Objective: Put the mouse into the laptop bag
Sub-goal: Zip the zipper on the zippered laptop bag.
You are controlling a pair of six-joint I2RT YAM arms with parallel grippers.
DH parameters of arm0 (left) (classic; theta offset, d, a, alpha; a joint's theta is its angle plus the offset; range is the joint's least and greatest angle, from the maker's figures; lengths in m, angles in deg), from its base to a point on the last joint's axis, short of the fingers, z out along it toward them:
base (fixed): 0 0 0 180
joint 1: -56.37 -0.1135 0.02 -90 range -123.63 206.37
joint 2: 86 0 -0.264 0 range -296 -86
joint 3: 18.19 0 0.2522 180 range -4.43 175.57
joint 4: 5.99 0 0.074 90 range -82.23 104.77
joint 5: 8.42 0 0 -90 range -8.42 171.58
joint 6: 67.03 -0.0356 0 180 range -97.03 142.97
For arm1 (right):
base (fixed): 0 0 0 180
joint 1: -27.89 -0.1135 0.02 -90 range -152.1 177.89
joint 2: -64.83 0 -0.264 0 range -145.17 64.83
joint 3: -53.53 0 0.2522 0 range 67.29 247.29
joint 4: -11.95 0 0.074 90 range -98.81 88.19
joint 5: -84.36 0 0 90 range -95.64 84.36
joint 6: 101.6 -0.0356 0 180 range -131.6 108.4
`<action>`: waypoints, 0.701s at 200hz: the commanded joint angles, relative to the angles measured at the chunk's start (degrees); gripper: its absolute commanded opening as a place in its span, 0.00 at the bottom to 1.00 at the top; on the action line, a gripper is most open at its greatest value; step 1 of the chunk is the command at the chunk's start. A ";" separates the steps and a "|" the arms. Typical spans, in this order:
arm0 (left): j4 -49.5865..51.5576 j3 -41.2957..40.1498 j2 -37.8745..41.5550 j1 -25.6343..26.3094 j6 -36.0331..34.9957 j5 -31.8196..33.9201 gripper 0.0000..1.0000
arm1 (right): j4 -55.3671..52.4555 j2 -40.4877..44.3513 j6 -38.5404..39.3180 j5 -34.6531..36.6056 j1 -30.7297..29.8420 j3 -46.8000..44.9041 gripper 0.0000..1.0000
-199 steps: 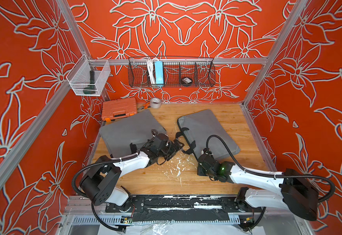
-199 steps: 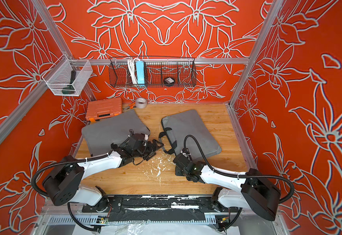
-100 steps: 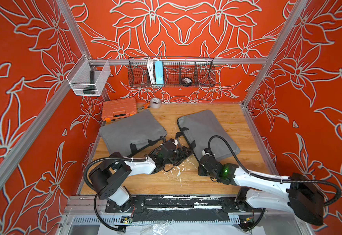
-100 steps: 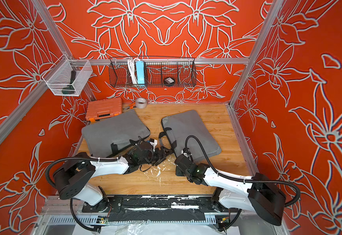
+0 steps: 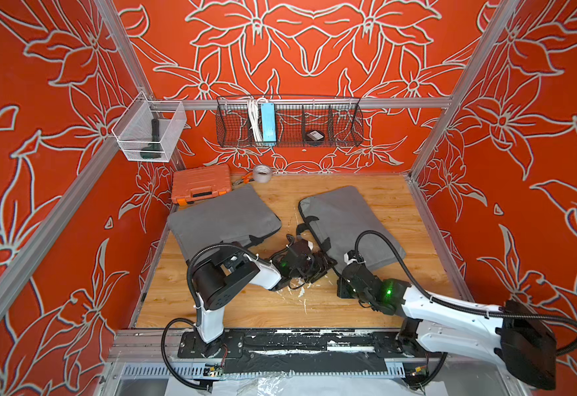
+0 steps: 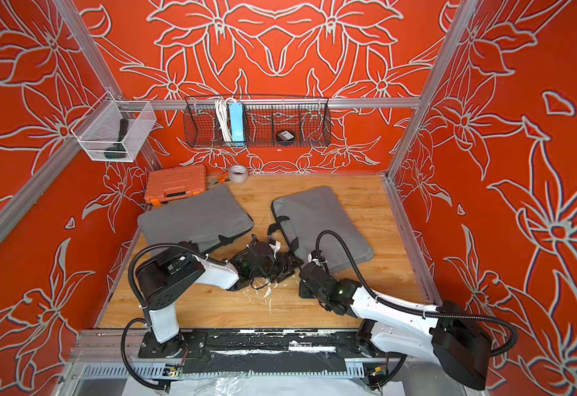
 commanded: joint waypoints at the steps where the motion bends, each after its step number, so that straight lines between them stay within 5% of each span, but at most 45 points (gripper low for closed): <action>1: -3.88 2.34 -3.18 0.81 1.47 -1.91 0.50 | 0.98 1.43 1.59 -1.65 -0.81 -0.68 0.00; 19: -3.46 3.90 -5.31 0.73 2.22 -2.70 0.24 | 0.66 1.50 1.23 -1.19 -0.82 -0.90 0.00; 51: 3.82 5.62 -5.14 -1.33 0.50 -2.31 0.00 | -1.82 1.44 -0.43 -0.11 -0.81 -1.42 0.00; 140: 10.18 3.00 0.99 -9.77 -3.91 -3.99 0.00 | -11.94 -0.01 -4.34 8.17 -0.20 0.23 0.00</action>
